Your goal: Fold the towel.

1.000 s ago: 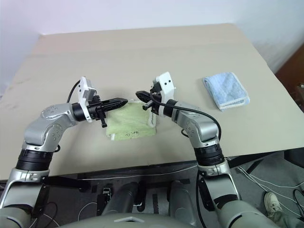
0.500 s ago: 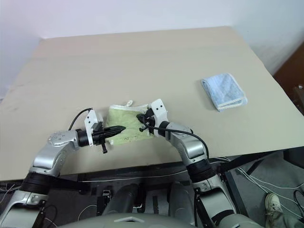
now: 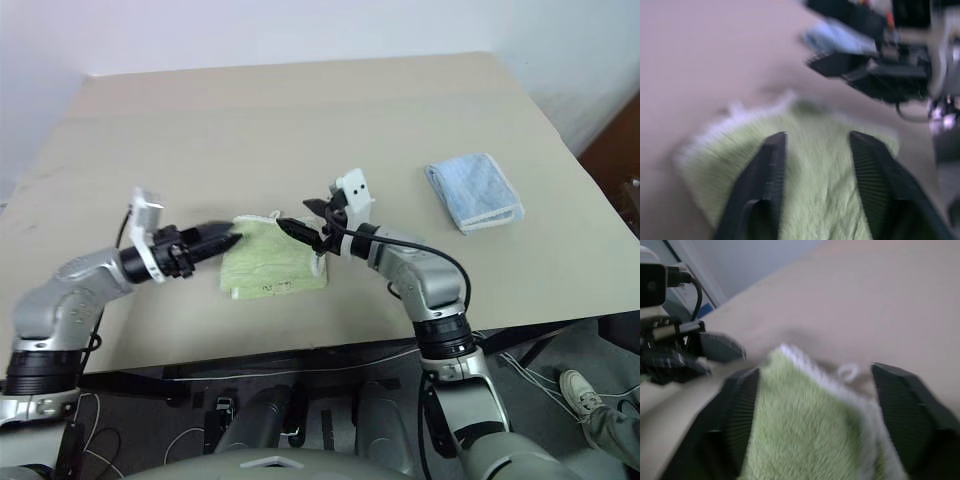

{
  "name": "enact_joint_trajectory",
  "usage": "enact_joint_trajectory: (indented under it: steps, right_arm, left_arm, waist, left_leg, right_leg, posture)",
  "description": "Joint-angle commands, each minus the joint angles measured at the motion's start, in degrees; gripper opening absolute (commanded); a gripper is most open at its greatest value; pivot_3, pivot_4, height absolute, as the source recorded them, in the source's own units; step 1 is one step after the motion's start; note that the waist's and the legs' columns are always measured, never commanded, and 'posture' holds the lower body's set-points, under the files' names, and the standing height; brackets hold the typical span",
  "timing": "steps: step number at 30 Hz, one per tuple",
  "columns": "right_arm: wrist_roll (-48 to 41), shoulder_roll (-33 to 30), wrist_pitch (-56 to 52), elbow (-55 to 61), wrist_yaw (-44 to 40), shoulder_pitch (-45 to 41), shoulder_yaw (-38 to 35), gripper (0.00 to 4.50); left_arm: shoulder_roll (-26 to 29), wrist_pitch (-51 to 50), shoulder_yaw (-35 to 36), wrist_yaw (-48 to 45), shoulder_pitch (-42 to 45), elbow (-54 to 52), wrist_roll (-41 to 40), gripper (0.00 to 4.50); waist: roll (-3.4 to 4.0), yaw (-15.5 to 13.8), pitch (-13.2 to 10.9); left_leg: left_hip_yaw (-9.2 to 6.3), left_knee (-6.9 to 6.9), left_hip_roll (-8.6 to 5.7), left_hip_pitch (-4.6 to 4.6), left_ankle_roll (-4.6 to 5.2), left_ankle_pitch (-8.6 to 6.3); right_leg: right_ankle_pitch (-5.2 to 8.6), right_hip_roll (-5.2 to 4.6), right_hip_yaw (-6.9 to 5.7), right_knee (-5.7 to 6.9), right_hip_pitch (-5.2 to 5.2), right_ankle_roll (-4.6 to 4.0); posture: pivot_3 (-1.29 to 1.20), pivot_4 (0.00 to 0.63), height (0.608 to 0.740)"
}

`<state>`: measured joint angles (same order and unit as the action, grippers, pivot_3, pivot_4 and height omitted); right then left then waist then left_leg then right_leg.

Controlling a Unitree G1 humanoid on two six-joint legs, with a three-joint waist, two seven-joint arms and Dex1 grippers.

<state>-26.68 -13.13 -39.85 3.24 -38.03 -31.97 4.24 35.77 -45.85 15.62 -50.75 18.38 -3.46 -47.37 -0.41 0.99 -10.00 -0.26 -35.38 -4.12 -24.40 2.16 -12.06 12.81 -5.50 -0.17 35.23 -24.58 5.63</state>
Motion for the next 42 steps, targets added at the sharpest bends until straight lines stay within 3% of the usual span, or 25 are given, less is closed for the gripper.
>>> enact_joint_trajectory:
  steps: [1,4,10,13,20,34,42]
  right_arm:
    - [-1.2,-2.3,-1.3,3.0,-1.9,-1.1,-0.2,4.5]
    - [-2.0,-4.6,-3.0,3.7,-3.4,-1.5,0.0,4.5]
    - [-1.4,-10.1,-3.7,4.9,-8.2,-1.5,2.3,4.5]
    - [-0.7,-13.0,-3.8,4.5,-10.7,-1.8,3.6,4.5]
    - [-1.2,-18.1,-5.7,5.3,-14.7,-1.9,4.4,4.5]
    - [-0.5,-17.9,-6.4,6.1,-9.6,-0.8,1.9,4.5]
    - [0.3,-17.5,-5.4,5.9,-5.5,0.2,0.7,4.5]
  left_arm:
    - [3.3,-11.4,6.0,4.2,-0.6,-1.9,-8.2,3.52]
    - [3.9,-18.4,8.9,8.2,-0.5,-1.3,-13.3,4.49]
    - [3.9,-24.6,7.4,11.8,-1.0,-2.5,-15.4,4.49]
    - [2.3,-29.8,6.3,18.3,1.7,3.3,-13.5,4.49]
    - [-0.9,-35.8,4.3,20.7,5.6,12.2,-11.8,4.49]
    - [-5.6,-38.3,-6.4,8.7,12.5,19.1,-9.2,4.49]
    - [-9.8,-35.3,-7.4,7.3,17.1,28.0,-3.7,4.49]
  waist:
    - [0.0,0.1,0.0]
    - [-0.01,0.0,0.0]
    - [-0.05,-0.2,0.0]
    - [-0.05,-0.3,0.0]
    - [-0.09,-0.4,0.0]
    - [-0.11,-1.8,0.0]
    - [-0.07,-2.3,0.0]
  left_leg:
    - [0.0,0.0,0.0,0.01,0.05,0.03]
    - [0.0,-0.01,-0.02,0.01,0.07,0.04]
    - [-0.01,-0.11,-0.03,0.01,-0.04,-0.02]
    - [-0.01,-0.11,-0.03,0.01,-0.05,-0.03]
    - [-0.01,-0.12,-0.03,0.0,-0.05,-0.03]
    - [-0.03,-0.25,-0.06,-0.07,0.01,-0.08]
    - [-0.03,-0.4,-0.09,-0.06,0.04,-0.1]
  right_leg:
    - [0.0,0.01,0.0,0.0,0.01,0.0]
    - [0.0,0.01,0.0,0.0,0.03,0.01]
    - [0.0,-0.02,-0.01,0.0,0.09,0.01]
    - [0.0,-0.03,-0.01,0.01,0.09,0.0]
    - [0.0,-0.03,-0.01,-0.01,0.08,0.0]
    - [0.03,-0.11,-0.01,-0.07,0.12,-0.07]
    - [0.07,-0.18,-0.05,-0.1,0.16,-0.14]
  posture:
    - [0.0,0.15,0.74]
    - [0.0,0.15,0.74]
    - [0.0,0.15,0.74]
    - [0.0,0.15,0.74]
    - [0.0,0.15,0.74]
    - [0.0,0.15,0.74]
    - [0.0,0.15,0.74]
